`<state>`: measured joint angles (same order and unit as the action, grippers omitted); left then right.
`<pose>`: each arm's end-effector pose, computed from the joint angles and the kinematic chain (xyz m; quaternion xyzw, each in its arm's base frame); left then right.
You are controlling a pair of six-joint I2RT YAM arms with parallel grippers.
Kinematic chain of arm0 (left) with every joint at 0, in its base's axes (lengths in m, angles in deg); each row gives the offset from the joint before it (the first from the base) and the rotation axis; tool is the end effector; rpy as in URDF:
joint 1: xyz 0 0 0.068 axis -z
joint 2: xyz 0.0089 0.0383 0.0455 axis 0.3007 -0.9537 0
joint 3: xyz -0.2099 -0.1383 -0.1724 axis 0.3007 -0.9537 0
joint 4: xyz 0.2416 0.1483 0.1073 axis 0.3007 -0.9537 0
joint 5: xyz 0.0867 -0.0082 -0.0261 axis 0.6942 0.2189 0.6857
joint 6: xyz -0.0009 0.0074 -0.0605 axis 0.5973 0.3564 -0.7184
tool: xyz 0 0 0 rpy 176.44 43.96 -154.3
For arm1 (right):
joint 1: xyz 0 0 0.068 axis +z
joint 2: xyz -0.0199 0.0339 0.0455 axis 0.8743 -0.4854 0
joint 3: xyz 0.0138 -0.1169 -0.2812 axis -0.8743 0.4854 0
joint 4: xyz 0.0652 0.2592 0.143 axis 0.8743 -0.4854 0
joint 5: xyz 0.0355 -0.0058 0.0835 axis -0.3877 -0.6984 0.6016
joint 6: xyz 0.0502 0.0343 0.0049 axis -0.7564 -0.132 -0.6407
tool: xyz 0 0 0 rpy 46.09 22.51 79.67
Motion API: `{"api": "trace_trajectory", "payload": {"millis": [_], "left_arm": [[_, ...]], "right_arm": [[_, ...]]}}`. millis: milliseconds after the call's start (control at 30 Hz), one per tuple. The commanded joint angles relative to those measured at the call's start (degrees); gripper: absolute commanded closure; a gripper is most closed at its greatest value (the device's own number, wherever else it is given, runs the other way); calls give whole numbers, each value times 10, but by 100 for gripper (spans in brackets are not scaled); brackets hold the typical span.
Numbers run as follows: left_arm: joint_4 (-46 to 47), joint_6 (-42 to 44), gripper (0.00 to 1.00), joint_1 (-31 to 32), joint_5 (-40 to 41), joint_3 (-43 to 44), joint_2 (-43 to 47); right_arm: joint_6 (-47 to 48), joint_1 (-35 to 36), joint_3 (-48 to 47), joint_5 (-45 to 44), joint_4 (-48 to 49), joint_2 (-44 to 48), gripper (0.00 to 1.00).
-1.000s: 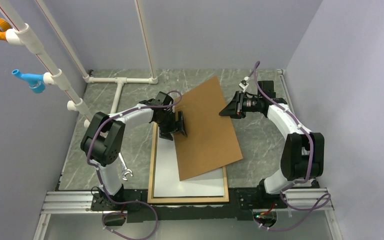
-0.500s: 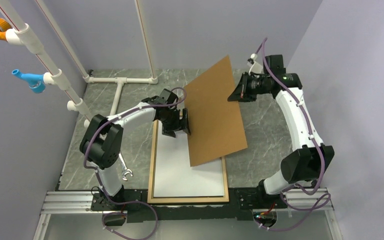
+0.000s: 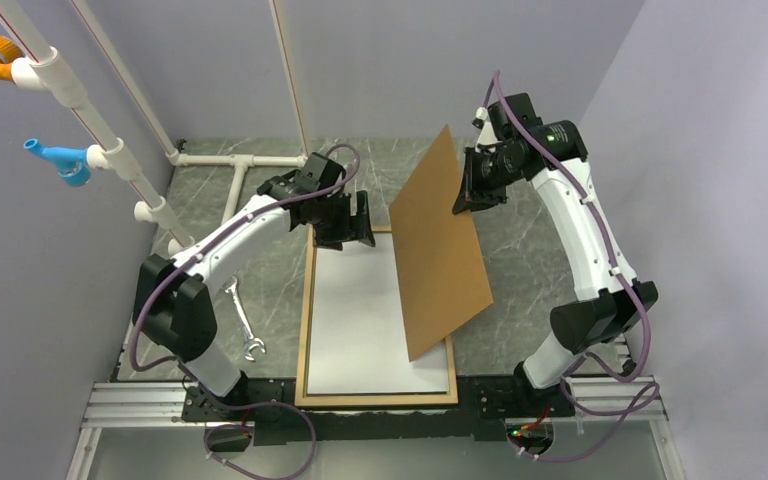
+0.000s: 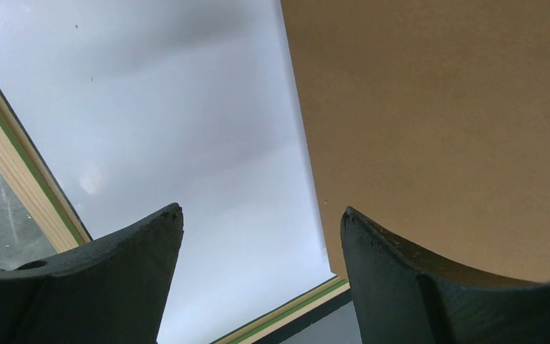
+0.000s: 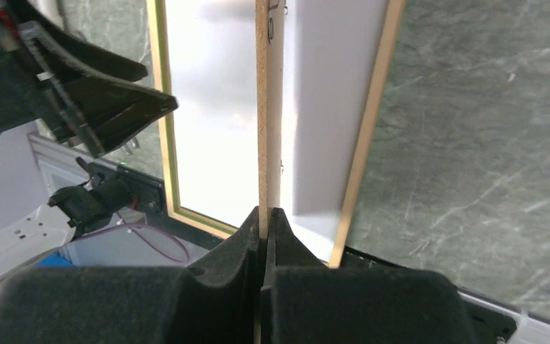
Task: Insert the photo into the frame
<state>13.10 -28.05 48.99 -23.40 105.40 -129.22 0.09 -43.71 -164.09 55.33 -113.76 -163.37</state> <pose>0.3334 -0.2174 0.2973 0.0136 0.9531 -0.2502 0.1700 0.3262 0.1166 0.4550 -0.0058 0.9541 0.2325 0.1886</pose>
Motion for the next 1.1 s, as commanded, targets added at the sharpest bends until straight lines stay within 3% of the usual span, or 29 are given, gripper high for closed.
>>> {"api": "trace_trajectory", "payload": {"millis": [0, 500, 1067], "left_arm": [[-29, 8, 16, 1, 11, 42, 39], [-19, -11, 15, 0, -13, 55, 95], [26, -41, 14, -9, -63, 48, 125]], "right_arm": [[-28, 29, -92, -73, -78, -15, 100], [-83, 118, -73, -221, -79, -38, 100], [-93, 160, -115, -254, -80, -51, 100]]}}
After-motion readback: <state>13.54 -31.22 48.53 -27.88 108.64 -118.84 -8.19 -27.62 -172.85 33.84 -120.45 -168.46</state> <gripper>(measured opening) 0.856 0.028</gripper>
